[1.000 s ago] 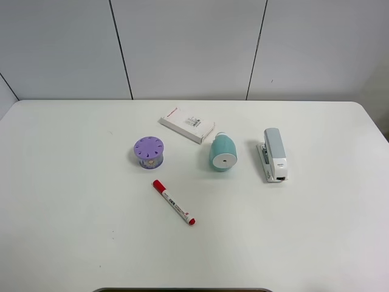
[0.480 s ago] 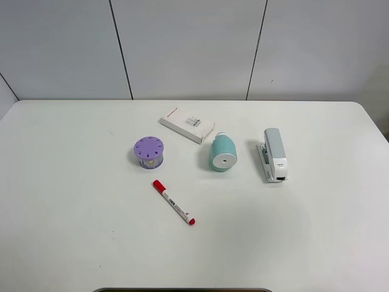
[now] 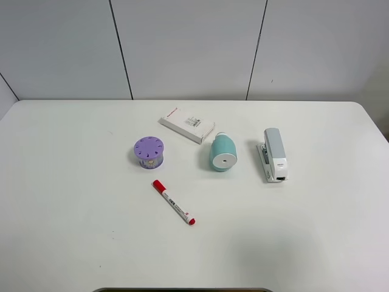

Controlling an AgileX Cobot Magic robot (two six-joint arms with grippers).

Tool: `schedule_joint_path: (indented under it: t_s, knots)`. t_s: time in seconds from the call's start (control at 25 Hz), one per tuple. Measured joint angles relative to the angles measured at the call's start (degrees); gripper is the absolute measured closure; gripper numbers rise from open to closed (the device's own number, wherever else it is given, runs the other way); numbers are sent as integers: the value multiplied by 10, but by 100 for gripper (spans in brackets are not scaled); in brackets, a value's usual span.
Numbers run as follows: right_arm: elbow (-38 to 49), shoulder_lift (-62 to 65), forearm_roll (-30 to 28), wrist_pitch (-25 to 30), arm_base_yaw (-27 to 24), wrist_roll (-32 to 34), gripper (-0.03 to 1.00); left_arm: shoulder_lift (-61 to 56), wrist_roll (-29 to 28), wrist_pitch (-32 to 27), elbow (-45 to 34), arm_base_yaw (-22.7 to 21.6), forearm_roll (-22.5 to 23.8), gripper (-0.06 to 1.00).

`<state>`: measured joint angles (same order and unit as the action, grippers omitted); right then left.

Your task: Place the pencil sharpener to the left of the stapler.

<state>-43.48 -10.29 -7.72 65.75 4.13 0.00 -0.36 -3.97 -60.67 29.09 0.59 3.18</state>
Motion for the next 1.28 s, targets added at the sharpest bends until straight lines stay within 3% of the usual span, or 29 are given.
schedule_joint_path:
  t_s: [0.52,0.88,1.28]
  knots:
    - [88,105,65,-5,-52,-13,-2,0,0,0,0,0,0,-1]
    - [142,105,105,-36,-52,-32,-2,0,0,0,0,0,0,-1]
    - [146,105,109,-46,-52,-58,-2,0,0,0,0,0,0,-1]
